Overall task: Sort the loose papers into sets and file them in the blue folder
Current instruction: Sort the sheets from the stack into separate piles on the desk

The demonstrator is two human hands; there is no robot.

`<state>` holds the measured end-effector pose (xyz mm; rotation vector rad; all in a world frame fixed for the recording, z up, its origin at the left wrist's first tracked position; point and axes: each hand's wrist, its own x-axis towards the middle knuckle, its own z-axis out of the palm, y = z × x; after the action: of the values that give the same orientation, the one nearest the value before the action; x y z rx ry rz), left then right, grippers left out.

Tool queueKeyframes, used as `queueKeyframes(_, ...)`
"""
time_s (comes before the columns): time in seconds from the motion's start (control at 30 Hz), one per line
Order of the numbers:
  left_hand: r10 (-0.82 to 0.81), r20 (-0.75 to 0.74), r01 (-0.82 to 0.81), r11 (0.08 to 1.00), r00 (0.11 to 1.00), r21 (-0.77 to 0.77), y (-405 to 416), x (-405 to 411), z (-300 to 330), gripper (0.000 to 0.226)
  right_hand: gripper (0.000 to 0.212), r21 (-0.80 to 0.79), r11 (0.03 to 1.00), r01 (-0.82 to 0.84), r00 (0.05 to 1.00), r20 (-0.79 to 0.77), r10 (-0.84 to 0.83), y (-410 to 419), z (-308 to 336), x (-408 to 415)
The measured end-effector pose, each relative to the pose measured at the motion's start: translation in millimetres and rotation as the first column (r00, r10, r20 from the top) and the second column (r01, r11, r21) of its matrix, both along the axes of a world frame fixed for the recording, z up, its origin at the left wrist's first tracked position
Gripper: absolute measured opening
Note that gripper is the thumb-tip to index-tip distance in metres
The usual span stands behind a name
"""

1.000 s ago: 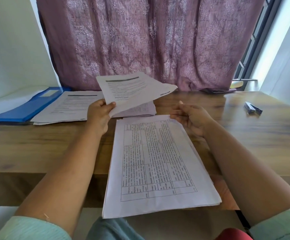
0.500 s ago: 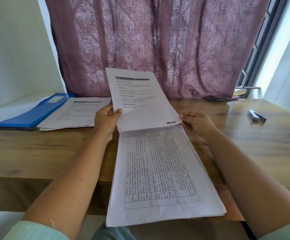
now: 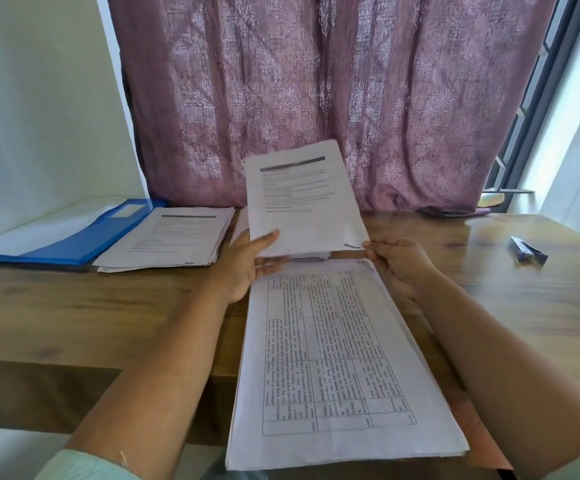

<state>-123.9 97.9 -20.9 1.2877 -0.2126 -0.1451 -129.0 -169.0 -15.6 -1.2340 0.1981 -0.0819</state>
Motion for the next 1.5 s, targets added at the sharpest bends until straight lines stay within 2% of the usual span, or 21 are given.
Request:
queueKeyframes(0.07, 0.07, 0.065, -0.073, 0.997, 0.995, 0.034, -2, -1, 0, 0.045, 0.008, 0.028, 1.0, -0.011, 1.0, -0.004, 0.011, 6, 11, 4)
queueKeyframes(0.1, 0.166, 0.113, -0.174, 0.983, 0.98, 0.065, -1, -2, 1, 0.039, 0.01, 0.026, 0.999, -0.025, 1.0, 0.009, 0.025, 10, 19, 5)
queueKeyframes(0.2, 0.44, 0.298, -0.492, 0.861, 0.847, 0.127, 3, -1, 2, 0.043, 0.013, -0.019, 0.999, -0.045, 0.996, 0.073, 0.046, 20, 46, 8)
queueKeyframes(0.27, 0.498, 0.351, -0.57, 0.81, 0.793, 0.14, 4, -1, 1, 0.049, 0.013, 0.031, 0.998, -0.063, 0.991, 0.118, 0.059, 26, 61, 13)
queueKeyframes(0.33, 0.52, 0.358, -0.595, 0.791, 0.776, 0.141, 4, -1, 1, 0.045, 0.017, 0.104, 0.991, -0.086, 0.989, 0.126, 0.072, 33, 69, 20)
queueKeyframes(0.43, 0.55, 0.324, -0.603, 0.794, 0.769, 0.084, 7, -3, 3, 0.042, 0.019, 0.107, 0.99, -0.092, 0.991, 0.105, 0.08, 45, 69, 29)
queueKeyframes(0.5, 0.558, 0.265, -0.592, 0.803, 0.786, 0.066, 7, -5, 5, 0.029, 0.019, 0.085, 0.991, -0.105, 0.993, 0.071, 0.099, 54, 65, 31)
queueKeyframes(0.6, 0.55, 0.202, -0.576, 0.812, 0.81, 0.099, 9, -8, 4, 0.01, 0.012, -0.009, 0.993, -0.114, 0.993, 0.016, 0.114, 67, 60, 34)
queueKeyframes(0.73, 0.485, 0.325, -0.555, 0.815, 0.812, 0.168, 13, -13, 3, 0.023, 0.011, -0.19, 0.976, -0.104, 0.993, 0.031, 0.112, 74, 55, 36)
queueKeyframes(0.8, 0.482, 0.252, -0.524, 0.84, 0.839, 0.139, 14, -15, 4, 0.018, 0.012, -0.212, 0.973, -0.09, 0.993, 0.05, 0.103, 77, 52, 35)
queueKeyframes(0.87, 0.488, 0.117, -0.498, 0.864, 0.865, 0.078, 15, -15, 5, 0.013, 0.01, -0.202, 0.975, -0.091, 0.993, 0.054, 0.104, 80, 50, 34)
queueKeyframes(1.0, 0.503, -0.045, -0.505, 0.862, 0.863, -0.05, 18, -11, 3, 0.027, 0.002, -0.19, 0.973, -0.13, 0.99, 0.022, 0.137, 91, 53, 36)
queueKeyframes(1.13, 0.577, 0.006, -0.573, 0.813, 0.817, -0.104, 35, -9, 6, 0.037, 0.01, -0.234, 0.959, -0.163, 0.987, -0.021, 0.162, 114, 57, 37)
queueKeyframes(1.27, 0.677, 0.095, -0.676, 0.736, 0.73, -0.044, 84, -3, 9, 0.047, 0.013, -0.393, 0.908, -0.146, 0.986, 0.017, 0.166, 154, 50, 32)
queueKeyframes(1.37, 0.731, 0.143, -0.744, 0.662, 0.668, 0.089, 122, 0, 4, 0.059, 0.016, -0.65, 0.757, -0.069, 0.988, 0.058, 0.14, 188, 29, 34)
queueKeyframes(1.5, 0.798, 0.133, -0.803, 0.555, 0.587, 0.218, 157, 1, -3, 0.082, 0.015, -0.73, 0.683, -0.029, 0.986, 0.091, 0.14, 232, 9, 40)
